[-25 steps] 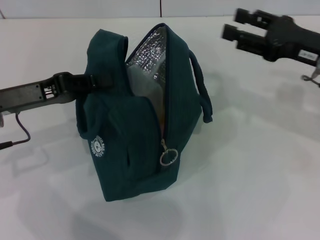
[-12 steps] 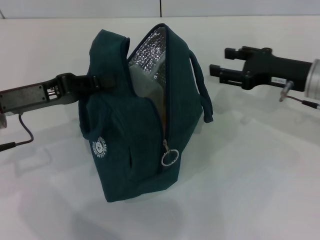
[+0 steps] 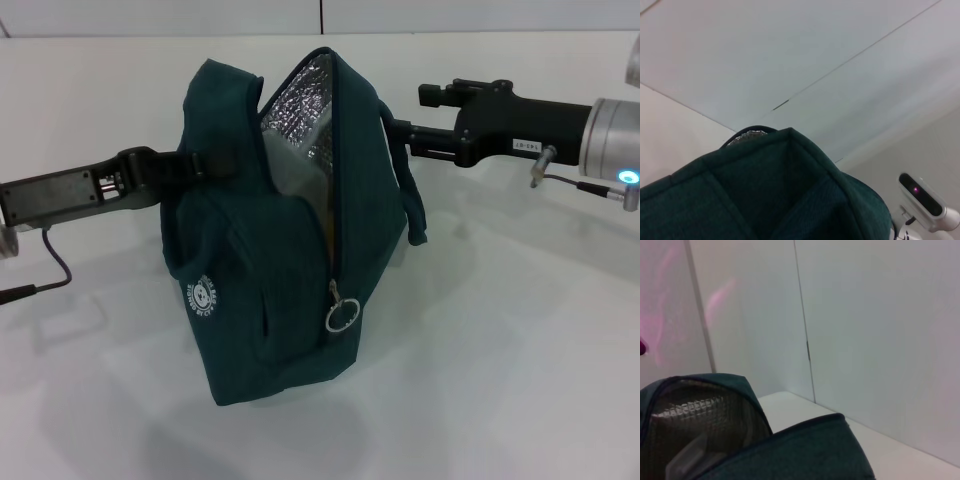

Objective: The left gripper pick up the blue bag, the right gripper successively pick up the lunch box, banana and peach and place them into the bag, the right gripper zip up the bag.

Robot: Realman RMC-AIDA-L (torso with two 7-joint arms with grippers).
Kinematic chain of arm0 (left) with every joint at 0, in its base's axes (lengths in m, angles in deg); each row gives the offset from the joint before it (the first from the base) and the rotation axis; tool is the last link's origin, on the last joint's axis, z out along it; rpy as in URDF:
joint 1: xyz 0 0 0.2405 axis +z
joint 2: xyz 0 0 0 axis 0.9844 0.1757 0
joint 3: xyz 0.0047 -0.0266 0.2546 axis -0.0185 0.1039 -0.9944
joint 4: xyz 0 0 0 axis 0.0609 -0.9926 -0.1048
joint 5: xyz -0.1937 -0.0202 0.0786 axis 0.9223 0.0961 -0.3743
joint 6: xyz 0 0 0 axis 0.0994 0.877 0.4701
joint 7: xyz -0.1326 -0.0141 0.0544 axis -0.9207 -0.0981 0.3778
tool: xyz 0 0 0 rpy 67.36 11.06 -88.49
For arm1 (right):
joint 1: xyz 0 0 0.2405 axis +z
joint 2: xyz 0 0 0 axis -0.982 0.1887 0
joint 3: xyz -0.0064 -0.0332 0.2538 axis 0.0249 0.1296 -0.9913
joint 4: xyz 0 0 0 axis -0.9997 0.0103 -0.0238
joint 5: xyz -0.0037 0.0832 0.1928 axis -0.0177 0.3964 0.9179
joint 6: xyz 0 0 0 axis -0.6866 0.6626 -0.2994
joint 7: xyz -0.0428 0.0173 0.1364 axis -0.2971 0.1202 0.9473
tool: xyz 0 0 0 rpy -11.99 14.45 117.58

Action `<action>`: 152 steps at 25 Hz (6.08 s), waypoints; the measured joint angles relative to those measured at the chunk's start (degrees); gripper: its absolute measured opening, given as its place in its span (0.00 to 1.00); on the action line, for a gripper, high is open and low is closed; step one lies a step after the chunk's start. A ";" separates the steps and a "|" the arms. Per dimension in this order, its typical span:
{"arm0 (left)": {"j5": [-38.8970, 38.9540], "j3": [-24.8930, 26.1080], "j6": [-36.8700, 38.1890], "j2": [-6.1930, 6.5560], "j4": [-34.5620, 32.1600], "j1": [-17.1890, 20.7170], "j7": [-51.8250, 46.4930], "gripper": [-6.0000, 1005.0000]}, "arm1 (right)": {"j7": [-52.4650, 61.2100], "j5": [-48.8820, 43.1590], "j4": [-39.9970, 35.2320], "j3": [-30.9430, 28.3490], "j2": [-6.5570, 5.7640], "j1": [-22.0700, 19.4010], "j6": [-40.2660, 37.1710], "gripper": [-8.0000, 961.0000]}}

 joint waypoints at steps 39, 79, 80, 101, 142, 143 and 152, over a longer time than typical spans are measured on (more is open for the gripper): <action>0.19 0.05 -0.01 0.00 0.61 -0.19 1.85 0.05 | -5.39 4.66 -0.51 9.34 0.20 1.99 6.74 0.11; -0.04 -2.86 -0.90 -1.09 22.52 -8.74 12.79 0.05 | -11.49 7.41 -23.14 4.81 -1.33 -19.73 -2.07 0.08; 0.11 -3.21 -0.96 -1.17 22.75 -8.94 12.79 0.05 | -11.10 6.83 -23.22 4.44 -1.32 -19.75 -2.43 0.09; 0.79 -3.47 -6.54 -1.20 24.86 -7.94 14.08 0.05 | -8.72 2.91 -17.61 -1.33 -1.13 -19.43 -12.07 0.20; 3.82 -3.80 -8.20 -1.31 27.25 -6.91 16.31 0.05 | -18.31 -13.55 -1.10 -7.20 -0.68 -18.03 -41.88 0.86; 3.82 -3.80 -8.19 -1.33 27.25 -6.91 16.31 0.05 | -18.21 -13.57 -0.87 -6.55 -0.67 -17.79 -41.36 0.86; 3.77 -3.87 -8.16 -1.34 28.09 -6.82 16.41 0.05 | -17.90 -13.15 -0.18 -2.26 -0.62 -17.23 -37.75 0.86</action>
